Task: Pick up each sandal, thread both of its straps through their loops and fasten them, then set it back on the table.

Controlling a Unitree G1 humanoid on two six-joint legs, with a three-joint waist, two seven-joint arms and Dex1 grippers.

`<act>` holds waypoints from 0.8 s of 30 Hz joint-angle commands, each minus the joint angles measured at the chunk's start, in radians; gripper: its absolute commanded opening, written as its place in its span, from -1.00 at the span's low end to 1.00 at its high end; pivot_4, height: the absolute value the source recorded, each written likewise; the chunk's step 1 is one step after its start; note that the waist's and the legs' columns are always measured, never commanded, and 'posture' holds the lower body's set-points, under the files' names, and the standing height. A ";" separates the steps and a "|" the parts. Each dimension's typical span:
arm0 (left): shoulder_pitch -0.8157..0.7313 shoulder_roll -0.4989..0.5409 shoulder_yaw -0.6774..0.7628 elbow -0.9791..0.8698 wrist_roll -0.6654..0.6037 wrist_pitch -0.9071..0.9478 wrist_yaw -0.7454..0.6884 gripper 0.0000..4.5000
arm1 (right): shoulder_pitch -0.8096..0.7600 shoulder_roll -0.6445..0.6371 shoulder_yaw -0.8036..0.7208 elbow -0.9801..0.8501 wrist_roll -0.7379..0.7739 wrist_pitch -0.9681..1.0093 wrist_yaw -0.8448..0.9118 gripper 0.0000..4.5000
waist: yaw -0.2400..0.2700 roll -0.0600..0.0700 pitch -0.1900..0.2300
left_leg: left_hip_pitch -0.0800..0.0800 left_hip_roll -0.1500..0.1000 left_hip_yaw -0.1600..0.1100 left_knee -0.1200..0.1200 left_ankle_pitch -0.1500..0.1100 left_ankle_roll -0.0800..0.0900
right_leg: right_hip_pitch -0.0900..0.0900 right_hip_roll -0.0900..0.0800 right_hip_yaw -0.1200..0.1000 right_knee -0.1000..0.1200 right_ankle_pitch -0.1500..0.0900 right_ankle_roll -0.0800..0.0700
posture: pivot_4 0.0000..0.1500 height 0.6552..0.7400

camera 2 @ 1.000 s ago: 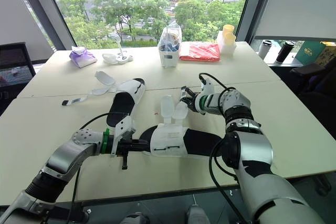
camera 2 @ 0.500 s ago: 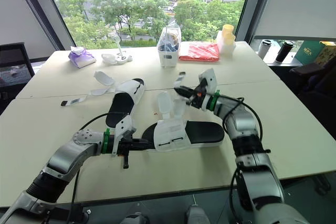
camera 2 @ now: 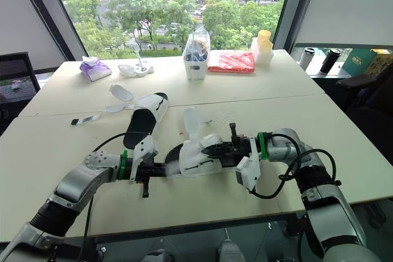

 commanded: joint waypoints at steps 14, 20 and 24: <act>-0.076 -0.053 -0.024 0.094 0.056 -0.070 -0.016 -1.00 | 0.058 -0.145 -0.010 -0.011 -0.091 0.200 -0.299 0.75 | 0.003 -0.001 0.000 | 0.005 -0.001 -0.001 0.001 0.000 0.000 | 0.008 0.000 0.001 -0.002 -0.002 0.001 | 1.00 1.00; -0.133 -0.063 -0.009 0.149 0.078 -0.107 -0.031 -1.00 | 0.179 -0.216 -0.044 -0.162 0.208 0.507 -0.221 0.75 | 0.000 -0.001 0.000 | 0.007 -0.001 -0.001 0.000 0.000 0.000 | 0.011 -0.001 0.001 -0.002 -0.002 0.002 | 1.00 1.00; -0.185 -0.074 -0.011 0.218 0.099 -0.143 -0.045 -1.00 | 0.334 -0.267 -0.080 -0.472 0.638 1.086 -0.006 0.75 | 0.005 -0.001 0.000 | 0.007 -0.001 -0.002 0.000 0.000 0.000 | 0.010 -0.001 0.000 -0.002 -0.002 0.001 | 1.00 1.00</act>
